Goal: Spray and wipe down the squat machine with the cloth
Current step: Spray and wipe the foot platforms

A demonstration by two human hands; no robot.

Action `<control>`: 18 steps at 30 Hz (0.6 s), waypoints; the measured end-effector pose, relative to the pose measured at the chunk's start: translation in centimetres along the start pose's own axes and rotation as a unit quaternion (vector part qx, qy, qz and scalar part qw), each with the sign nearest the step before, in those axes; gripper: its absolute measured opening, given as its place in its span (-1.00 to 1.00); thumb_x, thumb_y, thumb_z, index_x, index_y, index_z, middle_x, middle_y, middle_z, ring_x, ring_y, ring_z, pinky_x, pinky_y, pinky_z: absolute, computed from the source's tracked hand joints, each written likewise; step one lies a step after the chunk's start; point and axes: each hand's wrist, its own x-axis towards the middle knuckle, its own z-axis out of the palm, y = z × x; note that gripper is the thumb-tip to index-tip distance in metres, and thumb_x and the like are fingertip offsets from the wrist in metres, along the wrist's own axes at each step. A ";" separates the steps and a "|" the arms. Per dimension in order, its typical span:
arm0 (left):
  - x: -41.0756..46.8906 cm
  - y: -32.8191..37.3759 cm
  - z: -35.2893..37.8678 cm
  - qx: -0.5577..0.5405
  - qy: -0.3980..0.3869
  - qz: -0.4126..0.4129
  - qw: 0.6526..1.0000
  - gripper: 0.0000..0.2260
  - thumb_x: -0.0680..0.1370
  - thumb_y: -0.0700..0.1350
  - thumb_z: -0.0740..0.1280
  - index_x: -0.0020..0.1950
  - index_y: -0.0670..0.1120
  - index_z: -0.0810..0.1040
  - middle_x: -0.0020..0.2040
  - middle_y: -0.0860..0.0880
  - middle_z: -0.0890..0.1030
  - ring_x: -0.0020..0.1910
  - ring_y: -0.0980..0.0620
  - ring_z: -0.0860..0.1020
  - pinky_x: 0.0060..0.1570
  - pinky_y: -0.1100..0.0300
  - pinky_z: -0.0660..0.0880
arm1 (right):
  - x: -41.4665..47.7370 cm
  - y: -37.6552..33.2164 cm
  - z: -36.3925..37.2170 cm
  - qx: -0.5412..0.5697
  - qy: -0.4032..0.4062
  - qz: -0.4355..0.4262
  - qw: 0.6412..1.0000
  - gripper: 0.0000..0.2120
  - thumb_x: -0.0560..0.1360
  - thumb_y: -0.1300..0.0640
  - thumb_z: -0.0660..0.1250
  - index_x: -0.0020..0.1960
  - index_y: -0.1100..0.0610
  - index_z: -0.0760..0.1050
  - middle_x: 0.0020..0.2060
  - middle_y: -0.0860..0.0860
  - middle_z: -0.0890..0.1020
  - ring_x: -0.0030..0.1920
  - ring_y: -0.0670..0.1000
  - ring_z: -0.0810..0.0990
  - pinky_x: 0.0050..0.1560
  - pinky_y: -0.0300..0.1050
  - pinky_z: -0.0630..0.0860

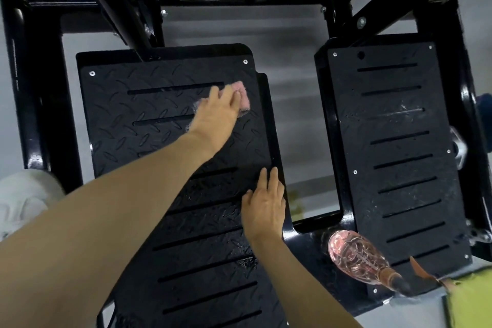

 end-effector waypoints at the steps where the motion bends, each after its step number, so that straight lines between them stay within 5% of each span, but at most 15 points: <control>1: -0.9 0.9 0.5 -0.004 -0.004 0.044 0.999 -0.37 0.44 -0.33 0.31 0.47 -0.19 0.14 0.35 -0.18 0.22 0.21 -0.15 0.31 0.11 0.02 0.45 | 0.1 -0.1 0.0 -0.002 -0.001 0.004 1.000 -0.44 0.65 0.06 0.01 0.56 0.15 -0.12 0.55 0.08 -0.11 0.51 0.06 0.01 0.46 -0.06 0.12; 5: -4.7 3.5 3.0 0.058 -0.008 0.264 0.963 -0.45 0.50 -0.28 0.26 0.47 -0.22 0.20 0.33 -0.16 0.29 0.18 -0.11 0.35 0.16 0.02 0.46 | 0.1 -0.8 0.3 -0.015 -0.001 0.013 1.000 -0.42 0.61 0.09 0.08 0.55 0.17 -0.06 0.54 0.13 -0.08 0.50 0.09 0.03 0.44 -0.04 0.16; 8: -4.2 2.0 3.1 0.118 0.016 0.311 0.943 -0.46 0.52 -0.27 0.25 0.48 -0.22 0.19 0.31 -0.14 0.32 0.15 -0.11 0.38 0.11 0.03 0.49 | 0.1 -1.1 0.4 -0.023 -0.005 0.016 1.000 -0.40 0.62 0.08 0.07 0.56 0.17 -0.09 0.54 0.14 -0.11 0.50 0.11 0.01 0.45 -0.02 0.16; 14: -2.8 -1.8 1.7 0.081 0.012 0.058 0.995 -0.39 0.52 -0.26 0.24 0.50 -0.23 0.04 0.33 -0.18 0.24 0.21 -0.17 0.33 0.09 0.03 0.45 | 0.4 -1.4 0.6 -0.023 -0.006 0.024 0.999 -0.38 0.64 -0.01 0.03 0.56 0.18 -0.18 0.54 0.15 -0.12 0.51 0.11 0.00 0.43 -0.02 0.21; 18: -4.4 1.4 2.0 0.011 0.000 0.024 1.000 -0.40 0.51 -0.26 0.27 0.49 -0.22 0.09 0.33 -0.19 0.25 0.22 -0.15 0.33 0.09 0.06 0.44 | 0.2 -1.5 1.3 -0.043 -0.013 0.029 0.999 -0.30 0.63 -0.13 0.02 0.55 0.20 -0.25 0.53 0.17 -0.20 0.52 0.12 -0.06 0.44 -0.01 0.19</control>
